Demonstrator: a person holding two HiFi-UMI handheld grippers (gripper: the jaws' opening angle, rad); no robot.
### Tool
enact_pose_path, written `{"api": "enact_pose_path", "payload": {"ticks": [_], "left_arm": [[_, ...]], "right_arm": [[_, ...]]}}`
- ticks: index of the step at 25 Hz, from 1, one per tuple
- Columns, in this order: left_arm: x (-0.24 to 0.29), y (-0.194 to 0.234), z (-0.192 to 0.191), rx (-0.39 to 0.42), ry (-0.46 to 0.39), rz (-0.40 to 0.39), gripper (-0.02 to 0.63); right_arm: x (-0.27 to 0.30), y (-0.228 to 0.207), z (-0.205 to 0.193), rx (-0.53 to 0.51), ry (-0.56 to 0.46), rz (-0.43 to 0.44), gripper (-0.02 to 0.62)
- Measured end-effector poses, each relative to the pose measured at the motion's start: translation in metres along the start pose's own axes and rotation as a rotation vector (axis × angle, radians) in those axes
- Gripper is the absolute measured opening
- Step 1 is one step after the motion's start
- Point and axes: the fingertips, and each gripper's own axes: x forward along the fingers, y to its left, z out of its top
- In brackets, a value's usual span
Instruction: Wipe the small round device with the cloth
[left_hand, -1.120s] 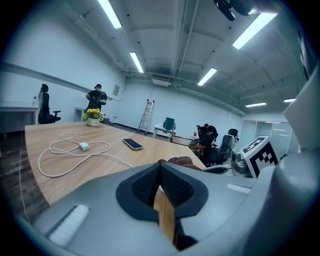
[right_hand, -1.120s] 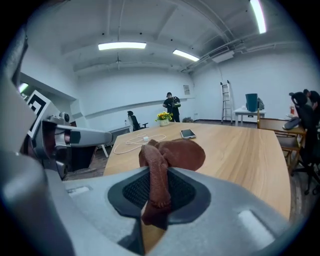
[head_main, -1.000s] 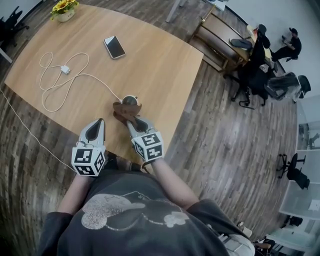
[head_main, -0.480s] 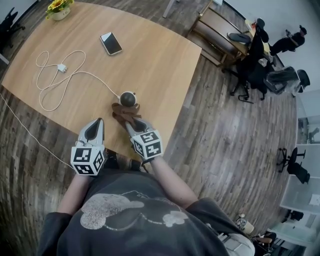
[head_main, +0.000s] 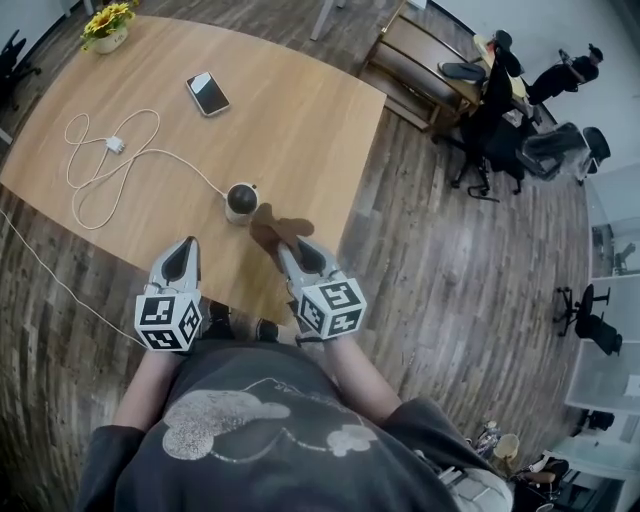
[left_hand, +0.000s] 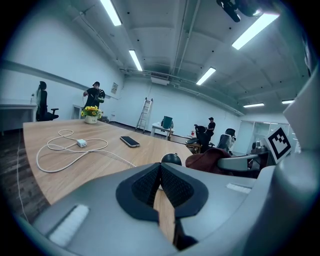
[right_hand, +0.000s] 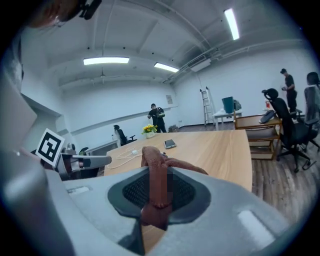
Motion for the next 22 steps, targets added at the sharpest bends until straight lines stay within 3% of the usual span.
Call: {"api": "enact_pose_path", "payload": {"ticks": [6,14,22], "left_arm": [[0.004,-0.001,0.011,0.021,-0.018,-0.009,0.018],[0.011,0.002,0.029,0.033,-0.047,-0.006,0.018],[0.014,0.007,0.022,0.041,-0.012,-0.026,0.018]], "right_arm": [[0.01,-0.02,0.023,0.004,-0.033,-0.045,0.063],[0.044,-0.011,0.002,-0.034,0.092,-0.009,0.063],[0.067,-0.005,-0.029,-0.055,0.208,0.009,0.063]]}}
